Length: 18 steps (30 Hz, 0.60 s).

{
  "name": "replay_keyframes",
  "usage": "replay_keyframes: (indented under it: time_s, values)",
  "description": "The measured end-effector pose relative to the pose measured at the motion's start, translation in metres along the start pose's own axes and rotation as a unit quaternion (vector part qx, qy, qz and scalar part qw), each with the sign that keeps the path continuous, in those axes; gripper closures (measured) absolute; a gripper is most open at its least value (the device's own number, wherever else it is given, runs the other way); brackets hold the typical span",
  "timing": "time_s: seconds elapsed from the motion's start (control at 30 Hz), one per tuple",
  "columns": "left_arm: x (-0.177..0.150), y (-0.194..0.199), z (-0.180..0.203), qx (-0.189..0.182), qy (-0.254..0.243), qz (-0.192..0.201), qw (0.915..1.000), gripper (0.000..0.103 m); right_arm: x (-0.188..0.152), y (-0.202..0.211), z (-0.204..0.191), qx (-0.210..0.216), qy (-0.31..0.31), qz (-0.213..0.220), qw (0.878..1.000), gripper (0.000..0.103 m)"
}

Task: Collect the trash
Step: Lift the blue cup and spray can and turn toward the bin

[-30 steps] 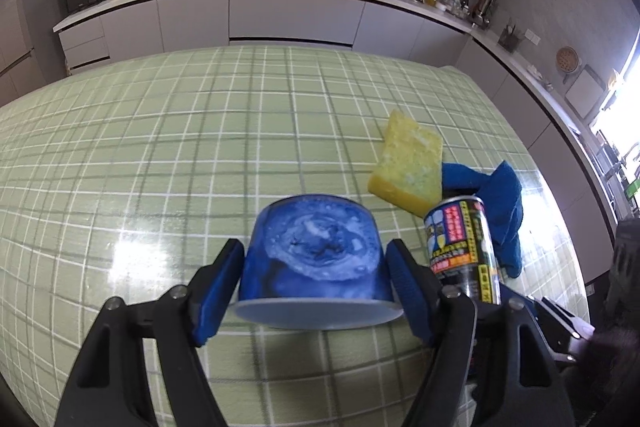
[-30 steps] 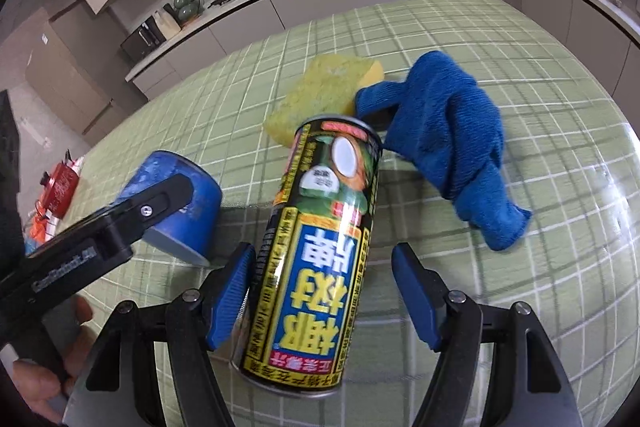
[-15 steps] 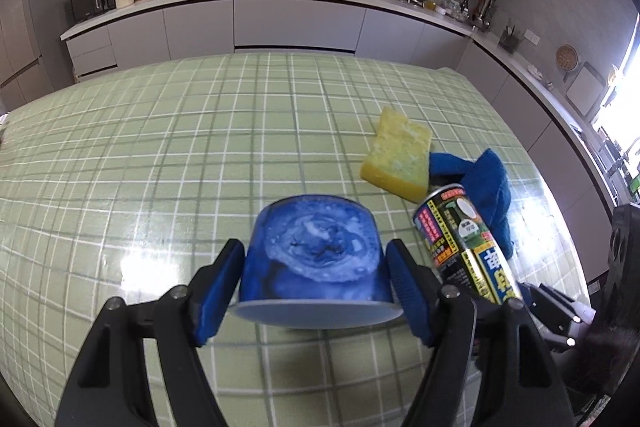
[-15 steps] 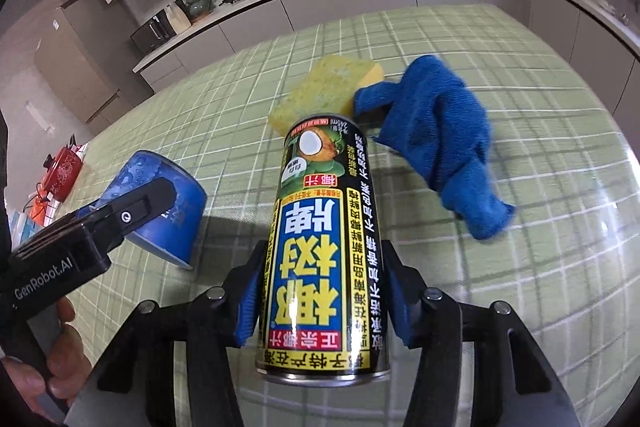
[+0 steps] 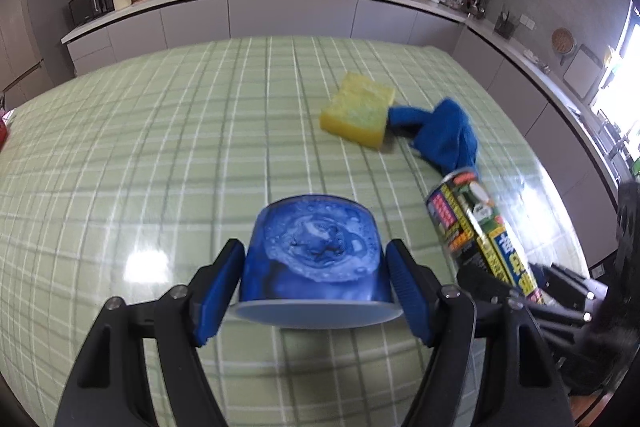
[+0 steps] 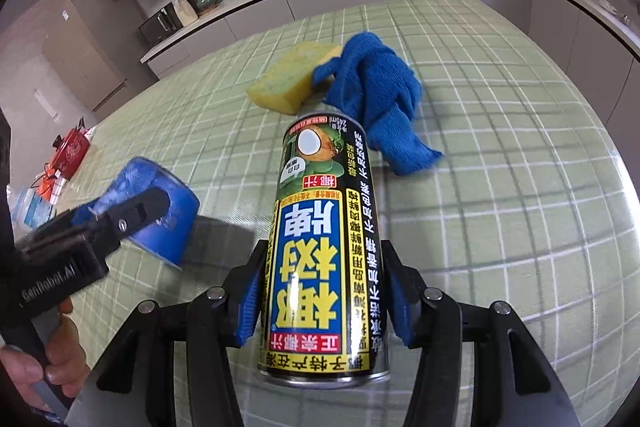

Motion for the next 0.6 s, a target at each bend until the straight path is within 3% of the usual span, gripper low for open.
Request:
replay_keyframes:
  time_s: [0.37, 0.6]
  values:
    - [-0.008, 0.004, 0.008, 0.015, 0.007, 0.006, 0.9998, 0.029, 0.001, -0.013, -0.003, 0.009, 0.007, -0.006, 1.000, 0.048]
    - [-0.010, 0.024, 0.015, 0.008, 0.017, 0.021, 0.9996, 0.030, -0.003, 0.011, -0.001, 0.031, 0.002, 0.019, 0.999, 0.048]
Point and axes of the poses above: each gripper's, at about its wrist camera, not at the fingertips, and y roughly against the way its jaws point, z to its right, x to its top, the point moved 1 cm from there along -y, roughly the way its jaws point, and after that the axes turned 11 degrees about z, right-handed, at the moved point
